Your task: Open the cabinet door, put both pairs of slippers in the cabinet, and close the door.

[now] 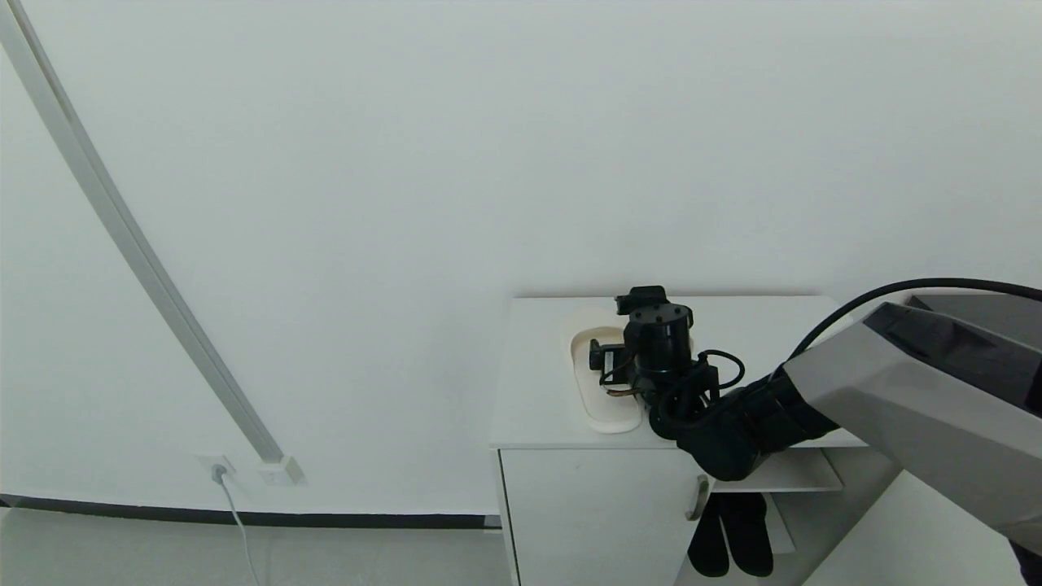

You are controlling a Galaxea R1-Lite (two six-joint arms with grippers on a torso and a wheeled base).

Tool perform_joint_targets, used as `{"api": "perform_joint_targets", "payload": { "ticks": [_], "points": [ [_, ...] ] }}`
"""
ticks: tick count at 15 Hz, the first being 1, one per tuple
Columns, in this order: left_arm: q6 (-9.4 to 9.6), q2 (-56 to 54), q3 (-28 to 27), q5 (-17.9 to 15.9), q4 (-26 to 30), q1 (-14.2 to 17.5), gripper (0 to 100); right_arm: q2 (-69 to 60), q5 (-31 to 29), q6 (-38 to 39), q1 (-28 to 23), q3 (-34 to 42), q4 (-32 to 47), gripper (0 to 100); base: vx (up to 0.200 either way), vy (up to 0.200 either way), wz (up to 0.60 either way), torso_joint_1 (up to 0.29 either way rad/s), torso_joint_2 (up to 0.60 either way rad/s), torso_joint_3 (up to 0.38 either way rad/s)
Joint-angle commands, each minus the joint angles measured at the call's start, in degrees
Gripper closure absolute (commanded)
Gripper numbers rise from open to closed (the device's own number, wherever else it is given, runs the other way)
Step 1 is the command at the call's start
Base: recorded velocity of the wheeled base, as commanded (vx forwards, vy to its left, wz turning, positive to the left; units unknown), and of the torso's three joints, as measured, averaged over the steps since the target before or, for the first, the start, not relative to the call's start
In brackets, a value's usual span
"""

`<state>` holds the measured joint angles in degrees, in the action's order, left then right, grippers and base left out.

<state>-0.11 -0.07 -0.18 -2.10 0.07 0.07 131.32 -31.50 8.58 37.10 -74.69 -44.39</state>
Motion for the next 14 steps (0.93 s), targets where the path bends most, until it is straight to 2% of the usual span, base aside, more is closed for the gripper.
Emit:
{"api": "perform_joint_targets", "payload": {
  "ticks": [1,2,11,13,14],
  "points": [
    [-0.07,0.1,0.0,0.0,0.0,0.0,100,1.5,1.2,-0.1,-0.7,-1.4,0.2,0,0.0,0.0,0.0,0.0,0.0,0.0],
    [-0.07,0.1,0.0,0.0,0.0,0.0,100,1.5,1.5,-0.1,-0.8,-1.3,0.2,100,0.0,0.0,0.0,0.0,0.0,0.0],
    [-0.07,0.1,0.0,0.1,-0.1,0.0,100,-1.6,1.4,-0.1,-0.2,-0.4,0.4,100,0.0,0.0,0.0,0.0,0.0,0.0],
    [-0.07,0.1,0.0,0.1,0.0,0.0,100,-7.0,2.0,-1.2,1.0,2.9,0.3,100,0.0,0.0,0.0,0.0,0.0,0.0],
    [0.02,0.1,0.0,0.1,0.0,0.0,100,-13.2,3.9,-1.6,2.3,8.9,-0.1,100,0.0,0.0,0.0,0.0,0.0,0.0]
  ]
}}
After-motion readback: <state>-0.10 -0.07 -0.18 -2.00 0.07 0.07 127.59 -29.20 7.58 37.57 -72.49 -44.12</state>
